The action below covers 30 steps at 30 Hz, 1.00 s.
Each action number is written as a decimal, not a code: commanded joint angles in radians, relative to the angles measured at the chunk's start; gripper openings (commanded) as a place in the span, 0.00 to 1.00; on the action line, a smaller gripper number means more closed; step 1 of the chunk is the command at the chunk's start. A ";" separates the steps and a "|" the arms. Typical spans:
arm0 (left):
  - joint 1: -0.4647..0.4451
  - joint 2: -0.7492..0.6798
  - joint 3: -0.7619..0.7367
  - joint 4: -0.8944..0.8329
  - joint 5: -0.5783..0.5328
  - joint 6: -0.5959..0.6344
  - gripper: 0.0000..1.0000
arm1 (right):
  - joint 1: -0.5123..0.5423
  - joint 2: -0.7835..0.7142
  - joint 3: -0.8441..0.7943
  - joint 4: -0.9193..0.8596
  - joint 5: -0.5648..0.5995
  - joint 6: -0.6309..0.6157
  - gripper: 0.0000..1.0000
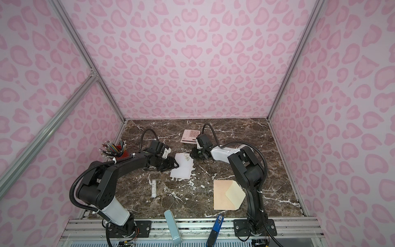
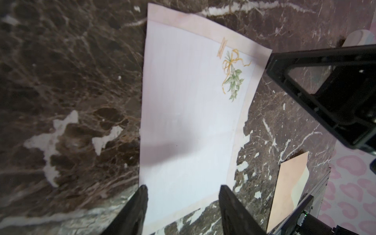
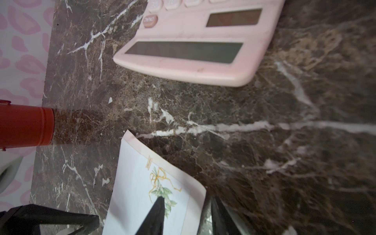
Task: Place the letter into the envelope and seal it
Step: 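Lower both grippers onto the letter's edges and pinch the sheet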
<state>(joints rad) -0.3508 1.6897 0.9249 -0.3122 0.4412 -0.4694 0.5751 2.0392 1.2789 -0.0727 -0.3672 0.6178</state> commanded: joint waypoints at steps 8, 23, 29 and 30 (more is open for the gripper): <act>0.012 0.042 0.020 0.035 0.022 0.020 0.56 | -0.004 0.038 0.009 0.039 -0.045 0.013 0.38; 0.025 0.077 0.015 0.059 0.038 0.020 0.54 | -0.005 0.035 -0.006 0.088 -0.082 0.030 0.16; 0.027 0.065 0.013 0.057 0.042 0.015 0.54 | -0.005 0.010 -0.008 0.069 -0.080 0.023 0.02; 0.027 0.058 0.011 0.056 0.043 0.013 0.54 | -0.005 0.002 -0.010 0.065 -0.079 0.021 0.00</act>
<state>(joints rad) -0.3244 1.7561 0.9386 -0.2493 0.5049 -0.4595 0.5694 2.0544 1.2789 -0.0071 -0.4446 0.6441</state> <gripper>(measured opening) 0.543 0.049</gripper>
